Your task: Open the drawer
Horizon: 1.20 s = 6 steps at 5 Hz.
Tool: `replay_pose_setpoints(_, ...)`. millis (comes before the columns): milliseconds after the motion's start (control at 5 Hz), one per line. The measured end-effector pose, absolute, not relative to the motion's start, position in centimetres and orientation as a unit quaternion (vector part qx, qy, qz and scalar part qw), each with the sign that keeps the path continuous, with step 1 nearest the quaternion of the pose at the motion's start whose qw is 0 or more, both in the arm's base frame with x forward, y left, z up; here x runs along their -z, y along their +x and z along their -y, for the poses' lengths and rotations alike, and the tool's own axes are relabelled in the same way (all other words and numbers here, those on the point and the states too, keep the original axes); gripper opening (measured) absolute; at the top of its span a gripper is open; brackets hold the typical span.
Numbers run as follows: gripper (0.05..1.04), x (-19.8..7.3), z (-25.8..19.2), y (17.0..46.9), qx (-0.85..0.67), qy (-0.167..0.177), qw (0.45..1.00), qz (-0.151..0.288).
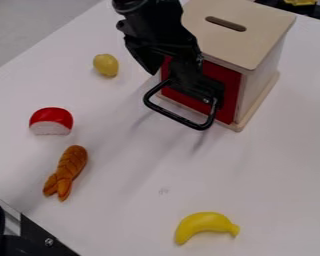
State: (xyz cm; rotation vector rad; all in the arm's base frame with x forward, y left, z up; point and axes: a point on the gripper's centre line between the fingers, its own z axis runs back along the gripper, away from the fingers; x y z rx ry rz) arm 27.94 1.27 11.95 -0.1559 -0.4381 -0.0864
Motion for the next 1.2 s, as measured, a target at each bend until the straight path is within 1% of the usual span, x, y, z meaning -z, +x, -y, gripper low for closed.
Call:
replay_pose_setpoints(200, 0.998, -11.3, -1.1, 27.6, 0.043, -0.081, 0.975, 0.204)
replay_pose_setpoints(400, 0.998, -11.1, -1.7, 27.1, 0.094, -0.076, 0.973, 0.197)
replay_pose_setpoints(600, 0.998, -10.9, -2.2, 26.5, 0.156, -0.059, 0.969, 0.183)
replay_pose_setpoints(800, 0.998, -10.9, -2.9, 26.0, 0.262, -0.047, 0.947, 0.178)
replay_pose_setpoints(1000, 0.998, -10.6, -3.2, 25.3, 0.382, -0.053, 0.906, 0.172)
replay_pose_setpoints(1200, 0.998, -10.1, -3.1, 25.2, 0.492, -0.062, 0.851, 0.176)
